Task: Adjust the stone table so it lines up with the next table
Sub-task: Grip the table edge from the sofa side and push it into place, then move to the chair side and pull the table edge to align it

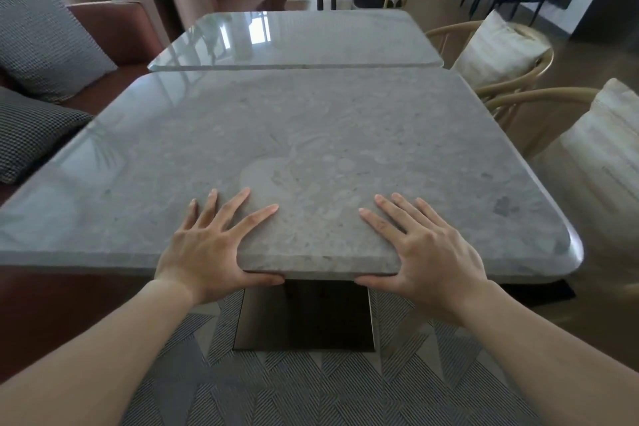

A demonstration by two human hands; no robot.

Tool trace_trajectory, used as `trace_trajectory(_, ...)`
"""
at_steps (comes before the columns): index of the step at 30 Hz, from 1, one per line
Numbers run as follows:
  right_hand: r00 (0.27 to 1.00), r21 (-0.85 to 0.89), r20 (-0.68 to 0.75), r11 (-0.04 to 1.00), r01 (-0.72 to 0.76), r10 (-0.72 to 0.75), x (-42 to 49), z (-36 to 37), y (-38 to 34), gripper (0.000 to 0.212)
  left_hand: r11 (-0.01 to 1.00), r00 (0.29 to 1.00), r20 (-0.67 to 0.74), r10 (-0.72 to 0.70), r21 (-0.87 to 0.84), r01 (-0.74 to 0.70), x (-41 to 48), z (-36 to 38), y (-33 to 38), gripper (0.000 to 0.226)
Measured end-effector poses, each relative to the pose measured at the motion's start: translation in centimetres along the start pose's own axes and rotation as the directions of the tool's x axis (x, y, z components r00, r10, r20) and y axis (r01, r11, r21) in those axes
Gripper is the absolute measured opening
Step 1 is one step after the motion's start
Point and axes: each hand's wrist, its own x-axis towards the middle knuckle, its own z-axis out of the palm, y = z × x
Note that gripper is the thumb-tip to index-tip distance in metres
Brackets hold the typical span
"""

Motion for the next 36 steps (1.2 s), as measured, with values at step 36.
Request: trace_trajectory(36, 0.757, 0.764, -0.625, 0.345, 0.545, 0.189, -7.7, -36.7, 24.0, 0.089, 0.317, 0.660, -0.715, -0.233, -0.697, -0.643, 8.9, -39.3, 39.0, 0.074)
